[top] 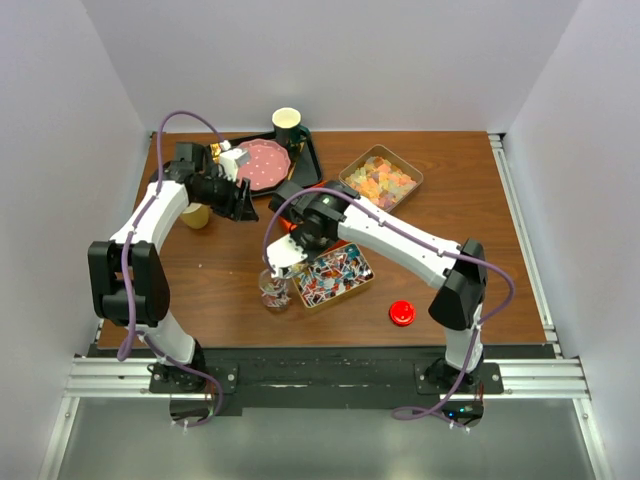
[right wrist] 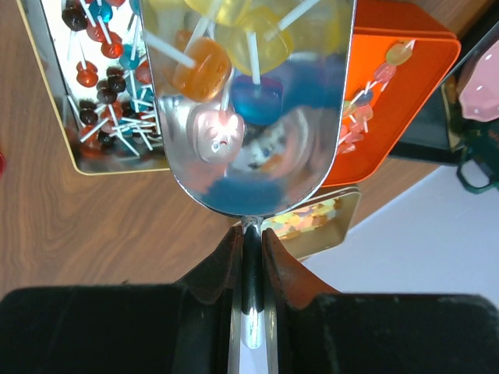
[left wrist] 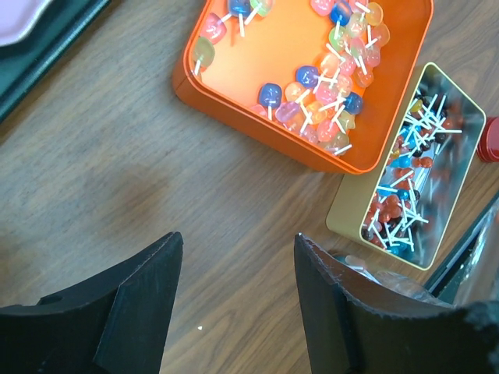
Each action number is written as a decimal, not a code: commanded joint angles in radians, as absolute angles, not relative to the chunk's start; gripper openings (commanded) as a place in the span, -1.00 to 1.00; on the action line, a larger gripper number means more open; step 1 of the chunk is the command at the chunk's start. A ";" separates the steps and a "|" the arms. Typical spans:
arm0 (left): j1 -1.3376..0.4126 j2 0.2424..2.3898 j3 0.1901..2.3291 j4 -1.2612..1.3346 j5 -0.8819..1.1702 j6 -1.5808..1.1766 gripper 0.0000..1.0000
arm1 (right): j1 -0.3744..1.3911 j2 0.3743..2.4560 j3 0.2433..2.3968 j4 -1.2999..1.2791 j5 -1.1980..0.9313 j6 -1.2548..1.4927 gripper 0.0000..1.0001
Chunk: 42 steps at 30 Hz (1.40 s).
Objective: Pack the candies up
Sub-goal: Place the fake candies in the packing bottle.
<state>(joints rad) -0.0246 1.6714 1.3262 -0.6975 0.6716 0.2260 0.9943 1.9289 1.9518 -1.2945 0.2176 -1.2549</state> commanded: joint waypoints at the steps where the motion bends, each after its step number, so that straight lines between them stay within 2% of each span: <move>1: -0.012 1.620 1.325 -0.649 0.670 0.219 0.27 | 1.009 1.910 1.959 -1.322 0.324 -1.322 -1.00; 8: -0.009 1.611 1.328 -0.638 0.676 0.213 0.27 | 1.038 1.919 1.965 -1.347 0.425 -1.339 -1.00; 20: -0.009 1.537 1.281 -0.626 0.681 0.213 0.27 | 1.095 1.944 2.003 -1.404 0.471 -1.253 -1.00; 42: -0.009 1.503 1.239 -0.629 0.693 0.219 0.27 | 1.098 1.901 2.029 -1.450 0.385 -1.147 -1.00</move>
<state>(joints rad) -0.0196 1.5368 1.2449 -0.6453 0.6689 0.2199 1.0939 1.9450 1.9903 -1.3369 0.3904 -1.1770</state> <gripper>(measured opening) 0.636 0.139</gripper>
